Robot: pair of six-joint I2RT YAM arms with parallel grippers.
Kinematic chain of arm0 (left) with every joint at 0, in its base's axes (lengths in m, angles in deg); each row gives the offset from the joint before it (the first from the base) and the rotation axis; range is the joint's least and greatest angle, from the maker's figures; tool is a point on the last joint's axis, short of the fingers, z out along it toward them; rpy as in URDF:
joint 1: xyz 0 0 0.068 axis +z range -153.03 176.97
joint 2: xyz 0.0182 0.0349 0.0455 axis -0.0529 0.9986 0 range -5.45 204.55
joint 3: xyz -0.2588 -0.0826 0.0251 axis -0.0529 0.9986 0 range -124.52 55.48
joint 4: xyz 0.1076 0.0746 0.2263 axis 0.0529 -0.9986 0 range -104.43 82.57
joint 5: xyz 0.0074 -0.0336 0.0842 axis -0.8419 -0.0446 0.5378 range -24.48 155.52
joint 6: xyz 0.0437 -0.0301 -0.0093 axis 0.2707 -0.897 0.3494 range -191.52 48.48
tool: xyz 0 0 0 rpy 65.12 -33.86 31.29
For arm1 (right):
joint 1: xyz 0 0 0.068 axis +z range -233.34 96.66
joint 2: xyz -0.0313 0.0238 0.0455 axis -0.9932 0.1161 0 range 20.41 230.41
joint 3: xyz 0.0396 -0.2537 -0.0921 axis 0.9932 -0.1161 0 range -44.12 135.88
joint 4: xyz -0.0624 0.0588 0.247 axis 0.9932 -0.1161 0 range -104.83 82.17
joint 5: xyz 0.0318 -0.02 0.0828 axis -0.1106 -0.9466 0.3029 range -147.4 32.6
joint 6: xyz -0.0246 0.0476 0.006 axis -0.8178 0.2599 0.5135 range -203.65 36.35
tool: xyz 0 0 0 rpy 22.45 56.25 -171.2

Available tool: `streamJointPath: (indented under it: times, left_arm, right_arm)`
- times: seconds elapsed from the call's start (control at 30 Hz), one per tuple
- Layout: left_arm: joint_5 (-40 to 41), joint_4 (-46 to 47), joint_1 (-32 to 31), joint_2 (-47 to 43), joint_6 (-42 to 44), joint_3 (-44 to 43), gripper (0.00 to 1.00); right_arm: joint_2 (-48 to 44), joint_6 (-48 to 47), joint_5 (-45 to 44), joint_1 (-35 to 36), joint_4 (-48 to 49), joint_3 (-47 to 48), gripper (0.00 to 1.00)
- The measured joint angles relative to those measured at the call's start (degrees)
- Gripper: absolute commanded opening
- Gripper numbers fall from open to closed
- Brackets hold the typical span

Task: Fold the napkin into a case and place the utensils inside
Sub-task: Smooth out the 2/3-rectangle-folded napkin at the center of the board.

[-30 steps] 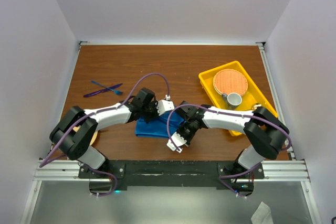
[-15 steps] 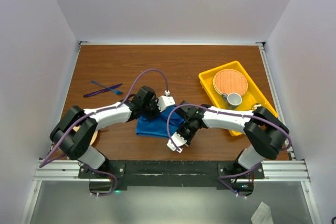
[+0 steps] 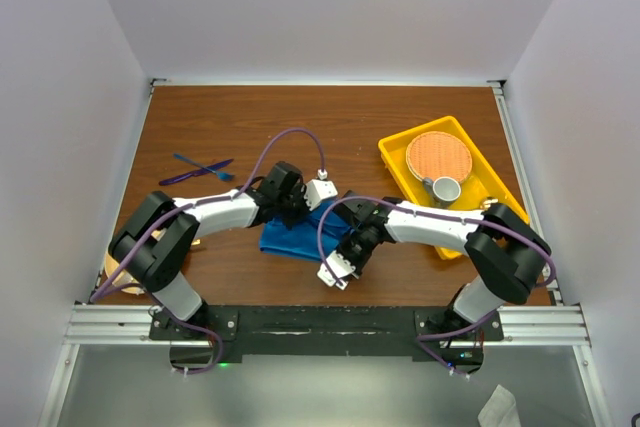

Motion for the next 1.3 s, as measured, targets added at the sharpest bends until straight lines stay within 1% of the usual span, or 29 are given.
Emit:
streamJointPath:
  times: [0.13,0.33,0.47,0.53,0.6,0.7,0.8,0.97,1.07,1.1,1.17,1.3]
  left_arm:
    - [-0.02,-0.04,0.02,0.00,0.04,0.00,0.00]
    - [-0.04,-0.04,0.04,0.00,0.00,0.02,0.00]
    - [-0.02,-0.04,0.04,0.09,-0.07,0.02,0.00]
    - [-0.02,-0.04,0.11,0.11,-0.28,0.02,0.00]
    - [-0.07,0.07,0.42,0.22,-1.16,0.02,0.00]
    - [-0.11,0.04,0.96,0.46,-2.08,-0.20,0.00]
    - [-0.24,-0.11,2.27,0.87,-3.30,-0.74,0.00]
    - [-0.44,-0.20,4.28,0.79,-4.61,-0.79,0.00]
    - [-0.44,-0.44,4.55,0.63,-4.98,-0.76,0.00]
    - [-0.46,-0.44,4.57,0.59,-5.07,-0.70,0.00]
    - [-0.44,-0.39,4.57,0.57,-5.09,-0.66,0.00]
    - [-0.44,0.00,4.57,0.46,-5.40,-0.39,0.00]
  right_arm:
    - [-0.79,2.45,1.51,-1.92,-2.23,2.95,0.43]
    - [-6.93,9.57,4.11,-7.85,-4.96,8.02,0.43]
    - [-12.98,17.94,6.40,-13.03,-6.10,9.35,0.38]
    - [-15.82,22.88,6.60,-15.34,-5.68,9.27,0.37]
    - [-19.41,30.56,6.29,-18.25,-2.60,8.07,0.36]
    - [-21.16,38.53,5.49,-20.15,1.92,6.64,0.34]
    - [-17.79,45.11,4.70,-21.11,4.46,7.10,0.32]
    - [-7.08,56.04,5.01,-23.82,4.63,10.27,0.31]
    - [-3.39,60.63,5.92,-25.81,4.44,11.28,0.31]
    - [-2.29,62.18,6.19,-26.58,4.28,11.85,0.32]
    - [0.39,65.46,6.86,-27.91,3.26,14.14,0.38]
    - [5.46,72.74,9.01,-30.27,2.25,19.32,0.42]
